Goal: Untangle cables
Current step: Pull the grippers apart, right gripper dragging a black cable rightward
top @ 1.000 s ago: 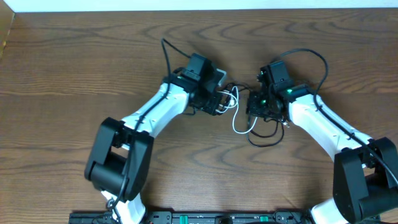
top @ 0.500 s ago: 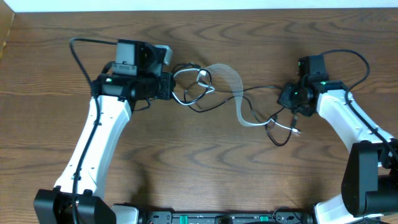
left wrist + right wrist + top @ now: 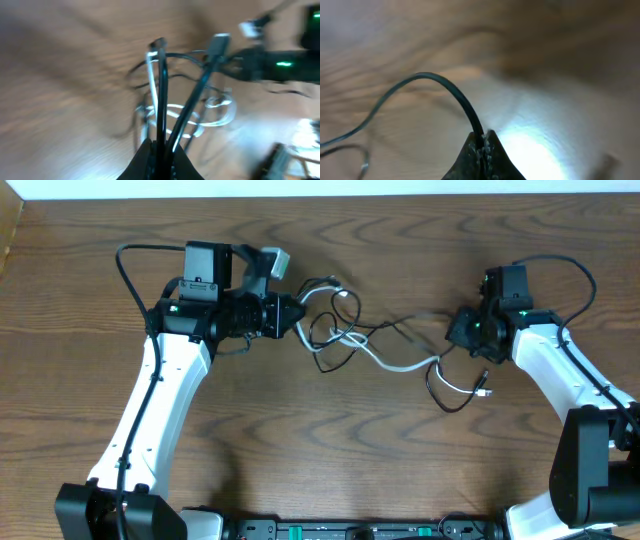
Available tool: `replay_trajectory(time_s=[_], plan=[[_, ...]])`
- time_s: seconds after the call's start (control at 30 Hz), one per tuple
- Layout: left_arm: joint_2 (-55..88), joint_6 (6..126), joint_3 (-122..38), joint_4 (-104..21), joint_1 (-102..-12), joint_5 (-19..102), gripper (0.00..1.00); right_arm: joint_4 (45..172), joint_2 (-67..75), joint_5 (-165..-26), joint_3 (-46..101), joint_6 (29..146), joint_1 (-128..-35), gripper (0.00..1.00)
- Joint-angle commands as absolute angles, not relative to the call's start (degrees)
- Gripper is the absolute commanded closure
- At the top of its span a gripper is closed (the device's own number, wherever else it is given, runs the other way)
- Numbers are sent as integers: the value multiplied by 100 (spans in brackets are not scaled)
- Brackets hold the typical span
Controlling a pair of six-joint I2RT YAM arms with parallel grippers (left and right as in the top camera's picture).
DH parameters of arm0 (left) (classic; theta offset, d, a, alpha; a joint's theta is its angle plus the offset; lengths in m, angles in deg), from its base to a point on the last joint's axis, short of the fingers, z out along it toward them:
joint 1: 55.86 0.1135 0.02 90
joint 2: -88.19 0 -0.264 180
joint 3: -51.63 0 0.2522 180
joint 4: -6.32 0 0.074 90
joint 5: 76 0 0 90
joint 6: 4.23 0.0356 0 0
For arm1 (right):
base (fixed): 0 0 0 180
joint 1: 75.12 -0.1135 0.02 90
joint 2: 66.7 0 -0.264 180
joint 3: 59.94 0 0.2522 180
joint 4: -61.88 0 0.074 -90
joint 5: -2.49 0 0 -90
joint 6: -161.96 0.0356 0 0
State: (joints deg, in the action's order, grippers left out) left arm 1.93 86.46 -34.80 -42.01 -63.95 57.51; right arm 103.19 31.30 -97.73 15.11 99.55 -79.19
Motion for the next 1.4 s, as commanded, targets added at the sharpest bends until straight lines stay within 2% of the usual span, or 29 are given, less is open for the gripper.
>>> replay_trajectory(time_s=[0.0,0.13,0.23,0.3,0.47,0.6,1.0,1.13,1.3,1.37], plan=[[204,8809,-3510,-3840,-6395,7102,92,10070,3189,-10527,1592,9221,-7924,99],[204,8809,-3510,-3584,-6389,6935,92,9958,3189,-10372,1592,9223,-7922,99],[204,8807,-3510,-3700,-6391,6081,92,9998,3189,-9952,1592,9223,-7922,99],[206,8764,-3510,-3858,-6389,5091,92,10127,3189,-9362,1592,9225,-7906,99],[210,7843,-3510,-4360,-6356,1541,92,10629,3189,-7393,1592,9704,-7729,99],[210,7481,-3510,-4627,-6164,236,92,10787,3189,-7001,1592,9721,-7406,99],[210,6012,-3510,-4793,-5421,241,92,10667,3189,-7010,1592,9723,-6947,99],[210,5868,-3510,-4727,-5401,1329,92,10406,3189,-7412,1592,9710,-6949,99],[206,6228,-3510,-4605,-5467,3312,92,9432,3187,-9484,1594,8915,-6969,99],[206,6543,-3510,-4607,-5526,3635,92,9049,3165,-10151,1610,8578,-6984,99]])
